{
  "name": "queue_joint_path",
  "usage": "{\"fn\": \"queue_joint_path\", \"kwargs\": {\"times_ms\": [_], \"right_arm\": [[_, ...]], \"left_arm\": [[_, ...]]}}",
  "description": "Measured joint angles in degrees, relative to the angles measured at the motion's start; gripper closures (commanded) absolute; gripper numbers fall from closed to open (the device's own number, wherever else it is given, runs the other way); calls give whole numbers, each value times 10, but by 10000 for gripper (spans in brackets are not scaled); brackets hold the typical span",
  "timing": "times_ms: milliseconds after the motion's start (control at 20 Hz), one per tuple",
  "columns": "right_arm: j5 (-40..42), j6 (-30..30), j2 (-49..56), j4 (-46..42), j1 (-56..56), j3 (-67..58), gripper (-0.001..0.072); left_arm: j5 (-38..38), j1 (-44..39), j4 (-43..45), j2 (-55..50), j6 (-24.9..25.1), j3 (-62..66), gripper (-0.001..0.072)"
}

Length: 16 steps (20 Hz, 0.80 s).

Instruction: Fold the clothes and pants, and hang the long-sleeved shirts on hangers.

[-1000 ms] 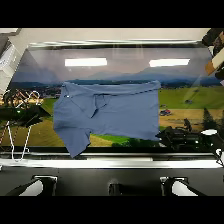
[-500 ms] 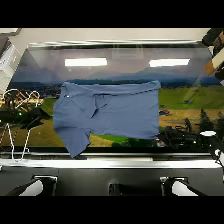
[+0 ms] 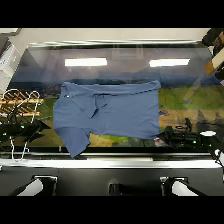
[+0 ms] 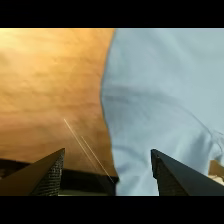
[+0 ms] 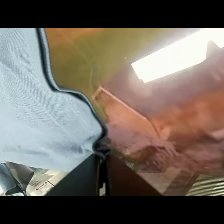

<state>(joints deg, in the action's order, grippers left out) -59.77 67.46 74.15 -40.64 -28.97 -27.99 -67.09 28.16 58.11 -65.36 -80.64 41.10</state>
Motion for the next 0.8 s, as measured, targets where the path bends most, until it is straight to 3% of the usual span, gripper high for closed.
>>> {"fn": "queue_joint_path", "kwargs": {"times_ms": [450, 800], "right_arm": [[-23, -9, 0, 6, 0, 1, 682], [-28, -9, 0, 9, 0, 1, 682]], "left_arm": [[53, 4, -103, -82, 113, -8, 121], [75, 1, -137, -122, 141, -8, 121]]}}
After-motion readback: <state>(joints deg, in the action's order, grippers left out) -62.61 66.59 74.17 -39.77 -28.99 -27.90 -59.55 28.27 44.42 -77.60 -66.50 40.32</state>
